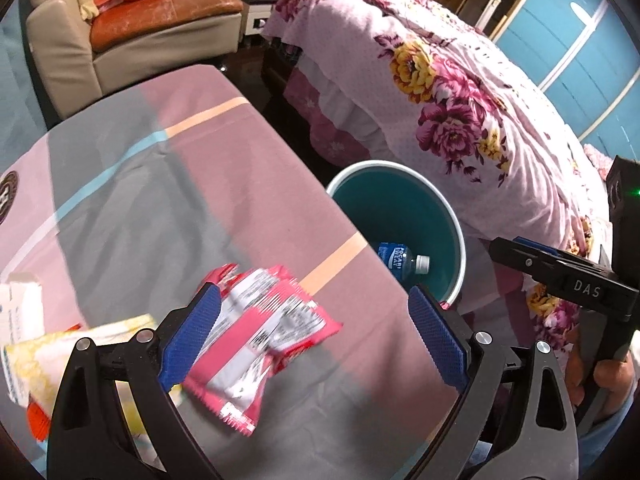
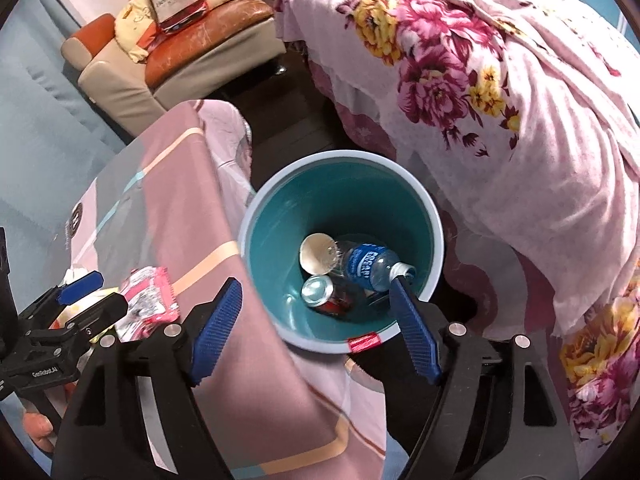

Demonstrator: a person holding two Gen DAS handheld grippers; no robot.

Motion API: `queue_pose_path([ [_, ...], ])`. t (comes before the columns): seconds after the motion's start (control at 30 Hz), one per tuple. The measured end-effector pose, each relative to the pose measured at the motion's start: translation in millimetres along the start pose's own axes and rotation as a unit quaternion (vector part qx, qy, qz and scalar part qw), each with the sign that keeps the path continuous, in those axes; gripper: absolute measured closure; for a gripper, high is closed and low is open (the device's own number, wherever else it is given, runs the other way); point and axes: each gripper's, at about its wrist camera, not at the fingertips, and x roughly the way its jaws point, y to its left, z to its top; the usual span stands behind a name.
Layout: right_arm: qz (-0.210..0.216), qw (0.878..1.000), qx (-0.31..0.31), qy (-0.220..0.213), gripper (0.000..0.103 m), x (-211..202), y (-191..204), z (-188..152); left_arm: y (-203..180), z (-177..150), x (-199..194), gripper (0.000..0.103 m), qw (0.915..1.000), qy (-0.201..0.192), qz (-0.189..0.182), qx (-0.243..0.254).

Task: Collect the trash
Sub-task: 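Grasp the white medicine box with left tool while right tool grasps milk carton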

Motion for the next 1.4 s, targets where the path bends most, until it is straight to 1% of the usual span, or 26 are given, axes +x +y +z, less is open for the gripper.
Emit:
queue_pose_path([
  [0.23, 0.012, 0.999, -0.029, -0.002, 0.028, -14.4, 32.0, -15.5, 23.0, -23.7, -35.7, 0.008, 0.9995, -0.021, 0.018, -0.014],
  [0.43, 0.023, 0.998, -0.064, 0.013, 0.027, -16.6, 65.4, -38.4, 47.5, -48.1, -67.5, 0.008, 0.9983, -0.036, 0.041, -0.021],
  [0.57, 0.03, 0.995, -0.089, 0.025, 0.027, -13.2, 87.7, -51.2, 69.2, -67.7, -89.1, 0.008, 0.9967, -0.043, 0.064, -0.027],
  [0.63, 0.033, 0.994, -0.102, 0.032, 0.027, -10.7, 99.9, -56.7, 84.7, -77.3, -100.2, 0.008, 0.9957, -0.048, 0.07, -0.039],
  [0.77, 0.038, 0.99, -0.126, 0.041, 0.027, -8.3, 121.7, -64.2, 112.2, -94.5, -112.4, 0.008, 0.9935, -0.049, 0.084, -0.059],
  [1.03, 0.035, 0.983, -0.17, 0.059, 0.027, -1.5, 157.6, -74.7, 156.6, -123.5, -116.0, 0.007, 0.99, -0.037, 0.104, -0.088],
  [1.1, 0.037, 0.98, -0.184, 0.064, 0.027, -1.2, 170.9, -75.4, 171.0, -128.3, -119.0, 0.007, 0.9887, -0.038, 0.106, -0.099],
  [1.2, 0.047, 0.972, -0.218, 0.074, 0.027, -0.6, 199.3, -80.1, 190.3, -133.6, -124.2, 0.007, 0.9865, -0.043, 0.112, -0.111],
  [1.33, 0.067, 0.954, -0.279, 0.084, 0.027, 0.9, 245.5, -85.2, 215.6, -139.3, -126.9, 0.007, 0.9834, -0.045, 0.117, -0.131],
  [1.4, 0.079, 0.945, -0.304, 0.094, 0.03, 3.9, 267.1, -87.6, 230.2, -143.6, -125.7, 0.007, 0.9817, -0.042, 0.119, -0.143],
])
